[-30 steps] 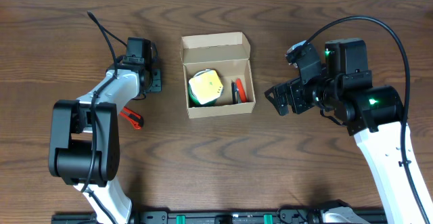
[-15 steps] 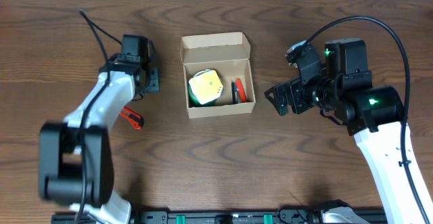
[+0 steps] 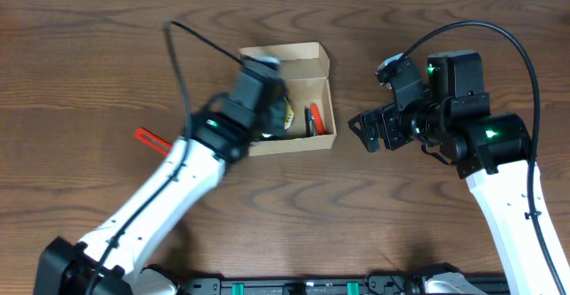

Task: Pack container
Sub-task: 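Lower the correction tape roller into the box and open the left gripper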

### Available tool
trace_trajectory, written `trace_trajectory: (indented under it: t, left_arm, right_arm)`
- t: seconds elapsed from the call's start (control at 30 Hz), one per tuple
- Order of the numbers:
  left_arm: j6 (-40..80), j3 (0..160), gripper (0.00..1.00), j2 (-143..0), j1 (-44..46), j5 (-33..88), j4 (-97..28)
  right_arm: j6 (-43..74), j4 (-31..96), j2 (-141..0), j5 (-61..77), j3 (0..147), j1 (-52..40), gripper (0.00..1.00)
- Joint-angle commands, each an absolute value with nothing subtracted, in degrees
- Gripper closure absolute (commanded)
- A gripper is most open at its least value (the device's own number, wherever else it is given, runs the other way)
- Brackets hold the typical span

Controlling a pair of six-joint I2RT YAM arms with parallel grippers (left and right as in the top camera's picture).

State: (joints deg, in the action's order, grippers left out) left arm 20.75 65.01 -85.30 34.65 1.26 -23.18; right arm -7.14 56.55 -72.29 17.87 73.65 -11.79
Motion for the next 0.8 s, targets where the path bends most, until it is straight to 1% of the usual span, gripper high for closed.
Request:
trace_trajectory:
  t: [0.0, 0.1, 0.27, 0.33, 0.4, 0.57, 0.77]
  left_arm:
    - [27.35, 66.13, 0.79, -88.31, 38.3, 1.17, -21.06]
    - [27.51, 66.13, 0.78, -91.64, 40.27, 1.43, -16.8]
    - [30.06, 66.13, 0.78, -96.2, 40.38, 2.63, -14.2]
    - [30.04, 66.13, 0.73, -97.65, 40.38, 3.31, -13.1]
    - [30.04, 66.13, 0.72, -98.67, 40.36, 3.73, -12.1]
    - [29.95, 66.13, 0.66, -98.98, 40.23, 2.09, -10.68]
    - [29.8, 66.15, 0.61, -98.98, 39.29, 1.32, -9.34]
  right_arm:
    - [-7.79, 56.6, -71.57, 18.39, 73.87, -11.44, 0.01]
    - [-7.79, 56.6, -71.57, 18.39, 73.87, -11.44, 0.01]
    - [-7.79, 56.6, -71.57, 18.39, 73.87, -11.44, 0.01]
    - [-7.79, 56.6, -71.57, 18.39, 73.87, -11.44, 0.01]
    - [-7.79, 56.6, -71.57, 18.39, 73.87, -11.44, 0.01]
    - [-7.79, 56.6, -71.57, 18.39, 73.87, -11.44, 0.01]
    - [-7.79, 56.6, -71.57, 18.39, 73.87, -11.44, 0.01]
